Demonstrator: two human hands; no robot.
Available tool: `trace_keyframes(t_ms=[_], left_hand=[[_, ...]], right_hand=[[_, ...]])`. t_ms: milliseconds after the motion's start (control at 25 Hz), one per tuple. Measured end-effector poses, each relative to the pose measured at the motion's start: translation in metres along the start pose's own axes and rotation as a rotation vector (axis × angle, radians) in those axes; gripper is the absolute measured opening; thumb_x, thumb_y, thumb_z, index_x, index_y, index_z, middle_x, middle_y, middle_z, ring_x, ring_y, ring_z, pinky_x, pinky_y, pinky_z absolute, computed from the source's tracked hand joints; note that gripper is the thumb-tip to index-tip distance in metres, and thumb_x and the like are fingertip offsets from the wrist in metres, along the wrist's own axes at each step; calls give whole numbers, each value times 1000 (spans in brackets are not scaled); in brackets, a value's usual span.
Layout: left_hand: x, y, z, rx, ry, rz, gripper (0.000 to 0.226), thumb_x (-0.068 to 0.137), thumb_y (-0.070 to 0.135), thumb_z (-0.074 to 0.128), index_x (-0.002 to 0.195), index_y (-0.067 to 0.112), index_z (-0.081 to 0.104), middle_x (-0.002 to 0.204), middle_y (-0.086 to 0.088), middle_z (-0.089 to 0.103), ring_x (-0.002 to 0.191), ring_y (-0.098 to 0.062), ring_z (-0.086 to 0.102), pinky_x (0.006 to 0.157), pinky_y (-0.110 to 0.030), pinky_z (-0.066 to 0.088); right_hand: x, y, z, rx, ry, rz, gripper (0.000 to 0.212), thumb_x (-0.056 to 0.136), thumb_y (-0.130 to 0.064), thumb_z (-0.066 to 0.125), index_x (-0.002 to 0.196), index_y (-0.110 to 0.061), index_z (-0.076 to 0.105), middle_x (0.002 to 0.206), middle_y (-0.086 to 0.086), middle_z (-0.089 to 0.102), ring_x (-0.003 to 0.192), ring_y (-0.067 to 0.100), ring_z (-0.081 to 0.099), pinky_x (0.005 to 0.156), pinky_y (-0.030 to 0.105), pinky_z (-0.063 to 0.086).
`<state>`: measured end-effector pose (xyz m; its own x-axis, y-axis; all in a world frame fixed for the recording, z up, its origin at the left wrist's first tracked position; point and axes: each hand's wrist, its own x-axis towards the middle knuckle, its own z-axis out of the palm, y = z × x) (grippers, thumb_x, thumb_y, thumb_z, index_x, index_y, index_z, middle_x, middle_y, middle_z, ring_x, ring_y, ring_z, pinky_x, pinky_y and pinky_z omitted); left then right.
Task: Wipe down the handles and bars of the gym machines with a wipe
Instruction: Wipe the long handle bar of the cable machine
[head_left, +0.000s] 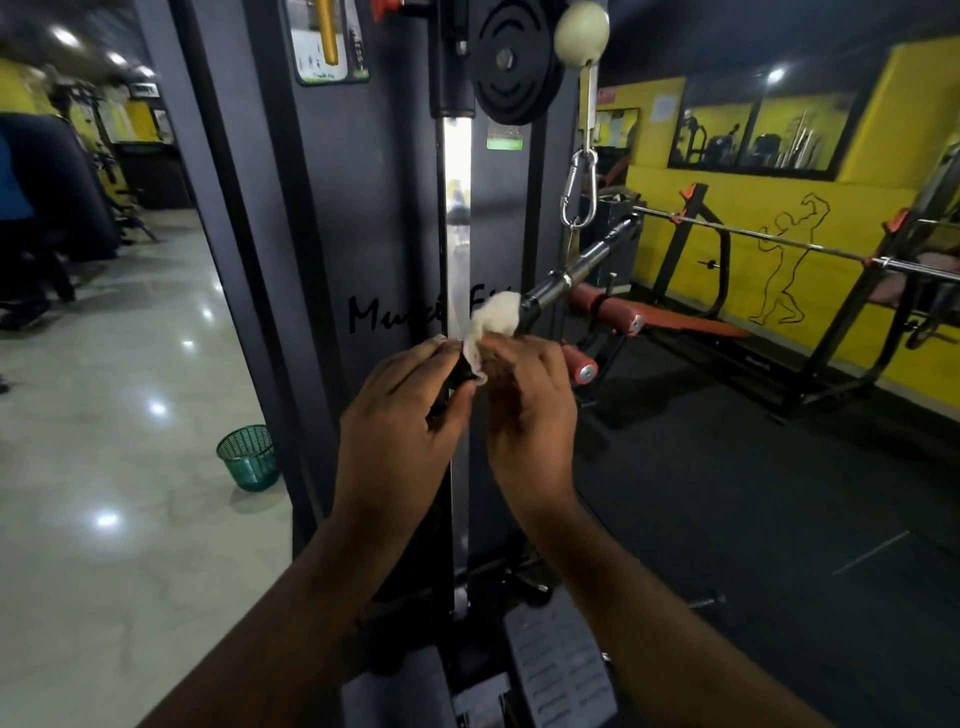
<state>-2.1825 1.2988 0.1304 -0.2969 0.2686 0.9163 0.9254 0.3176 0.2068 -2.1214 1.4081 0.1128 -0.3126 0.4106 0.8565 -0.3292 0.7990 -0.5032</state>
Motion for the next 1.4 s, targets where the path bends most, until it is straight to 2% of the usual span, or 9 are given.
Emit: trace_keyframes(t_ms=[80,240,360,480,720,880,1080,1280,1400], left_hand=[[-1,-4,1,-19,-10,-6,37,83,19,76,116,3,69,113,-11,70,104,-17,60,96,-12,35],[-8,-8,4,-29,-26,13,39,85,23,73,117,3,68,115,-10,69,106,-18,63,99,-12,38],[-10,-9,7,-58,-8,13,37,84,20,75,116,2,69,115,-10,69,106,-18,63,98,-14,40],[-12,-10,13,-52,-51,11,33,83,16,75,113,3,70,113,-10,70,105,-16,62,98,-13,37],[-7,-11,30,-45,-205,-52,32,87,11,70,117,2,66,116,-11,68,107,-21,63,90,-23,42],[8,-6,36,-41,-215,-69,30,89,8,66,117,-1,65,114,-13,68,106,-24,62,89,-26,44],[33,9,45,193,-266,-51,30,85,5,60,113,-6,65,113,-19,66,108,-33,61,85,-39,54],[64,25,57,386,-403,-85,33,82,-1,61,115,-4,64,118,-18,65,121,-33,53,91,-44,50],[73,43,65,401,-312,22,29,78,1,65,105,-7,68,112,-22,67,114,-35,58,93,-44,51]], right_hand=[[14,6,-8,-135,-150,-142,35,86,4,51,117,-2,67,123,13,60,115,24,52,103,11,33],[37,25,-23,-360,-402,-483,43,90,5,57,132,-3,58,136,13,58,132,26,50,114,37,37],[43,34,-31,-462,-438,-622,42,94,1,50,135,-3,56,136,14,57,131,26,48,118,29,28],[54,47,-35,-576,-410,-521,40,96,-14,46,134,-6,57,133,13,58,126,24,47,116,19,25],[64,61,-39,-520,-276,-135,21,98,-20,52,109,-12,69,112,7,63,100,20,60,87,31,52],[74,68,-57,-559,-278,102,11,94,-18,58,95,-17,68,102,-3,61,87,5,53,68,5,38],[80,76,-81,-461,-239,143,26,96,-22,58,122,-23,59,116,-6,53,99,4,51,81,10,43],[99,102,-116,-463,-166,159,19,95,-10,56,110,-15,68,113,-5,48,97,5,50,85,11,44],[108,117,-132,-453,-154,182,18,93,-10,62,110,-16,66,114,-7,47,94,-1,45,76,2,39]])
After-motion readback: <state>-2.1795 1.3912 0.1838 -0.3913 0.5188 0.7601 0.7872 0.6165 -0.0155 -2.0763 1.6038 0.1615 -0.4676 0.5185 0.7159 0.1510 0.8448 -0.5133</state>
